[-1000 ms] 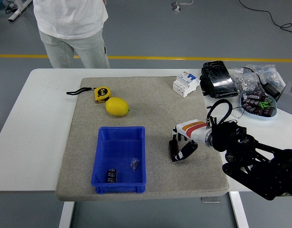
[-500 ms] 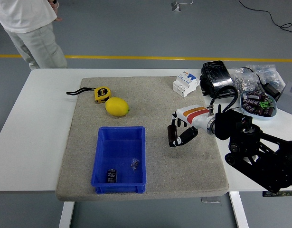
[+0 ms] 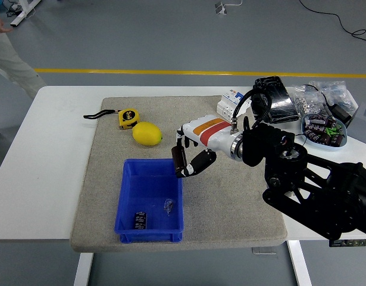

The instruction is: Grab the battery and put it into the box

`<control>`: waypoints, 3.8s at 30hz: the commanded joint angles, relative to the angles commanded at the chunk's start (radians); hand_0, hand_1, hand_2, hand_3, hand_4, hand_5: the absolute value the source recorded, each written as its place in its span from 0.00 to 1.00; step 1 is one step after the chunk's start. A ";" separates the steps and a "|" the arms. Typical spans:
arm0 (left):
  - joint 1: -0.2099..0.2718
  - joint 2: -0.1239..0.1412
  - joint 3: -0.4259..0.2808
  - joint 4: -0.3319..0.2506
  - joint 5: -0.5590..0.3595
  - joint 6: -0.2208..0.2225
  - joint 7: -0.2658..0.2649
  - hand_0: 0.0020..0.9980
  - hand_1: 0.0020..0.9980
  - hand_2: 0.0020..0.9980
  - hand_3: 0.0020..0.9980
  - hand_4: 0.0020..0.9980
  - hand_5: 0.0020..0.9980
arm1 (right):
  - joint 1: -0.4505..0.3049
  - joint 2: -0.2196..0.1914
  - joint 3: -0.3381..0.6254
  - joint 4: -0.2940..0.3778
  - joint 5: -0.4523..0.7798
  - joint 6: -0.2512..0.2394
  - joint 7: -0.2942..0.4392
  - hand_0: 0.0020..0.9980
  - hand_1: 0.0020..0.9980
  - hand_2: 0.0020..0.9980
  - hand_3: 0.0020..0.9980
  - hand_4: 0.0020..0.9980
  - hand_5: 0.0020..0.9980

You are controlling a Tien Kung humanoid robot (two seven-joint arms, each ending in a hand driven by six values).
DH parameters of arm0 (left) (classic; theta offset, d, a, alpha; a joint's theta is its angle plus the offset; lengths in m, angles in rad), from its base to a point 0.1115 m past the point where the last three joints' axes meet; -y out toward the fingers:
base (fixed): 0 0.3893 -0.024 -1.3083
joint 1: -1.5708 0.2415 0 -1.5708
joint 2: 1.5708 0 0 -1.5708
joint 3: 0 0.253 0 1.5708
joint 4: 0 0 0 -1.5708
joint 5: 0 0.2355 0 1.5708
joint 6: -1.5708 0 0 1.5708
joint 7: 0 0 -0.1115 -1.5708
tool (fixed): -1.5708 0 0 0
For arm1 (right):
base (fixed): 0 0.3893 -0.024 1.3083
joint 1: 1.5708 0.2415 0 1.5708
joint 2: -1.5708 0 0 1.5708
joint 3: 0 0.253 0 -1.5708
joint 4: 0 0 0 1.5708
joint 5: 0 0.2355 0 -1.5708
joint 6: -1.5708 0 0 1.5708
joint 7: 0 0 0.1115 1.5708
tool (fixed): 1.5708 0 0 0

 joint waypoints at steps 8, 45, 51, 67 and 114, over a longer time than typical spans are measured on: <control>-0.004 0.006 -0.003 -0.003 0.016 0.008 0.000 0.73 0.65 0.72 0.73 0.79 0.66 | 0.035 0.058 -0.047 -0.026 -0.021 0.041 -0.003 0.52 0.53 0.69 0.79 1.00 0.48; -0.013 -0.007 0.030 0.002 -0.037 0.014 -0.010 0.73 0.63 0.71 0.70 0.79 0.65 | -0.135 -0.133 0.242 -0.009 0.525 -0.216 0.330 0.85 0.85 0.89 0.91 1.00 0.77; -0.018 -0.013 0.037 0.002 -0.043 0.009 -0.010 0.73 0.64 0.71 0.70 0.78 0.65 | -0.238 -0.181 0.395 0.030 0.778 -0.265 0.438 0.88 0.86 0.89 0.91 1.00 0.82; -0.033 -0.028 0.068 -0.001 -0.079 -0.002 -0.020 0.72 0.67 0.73 0.70 0.78 0.65 | -0.472 -0.191 0.876 0.018 1.370 -0.262 0.467 0.93 0.87 0.89 0.92 1.00 0.96; -0.063 -0.038 0.052 0.001 -0.041 -0.011 -0.016 0.71 0.68 0.74 0.70 0.77 0.65 | -0.773 0.000 0.661 -0.056 1.109 -0.363 0.570 0.98 0.89 0.89 0.93 1.00 1.00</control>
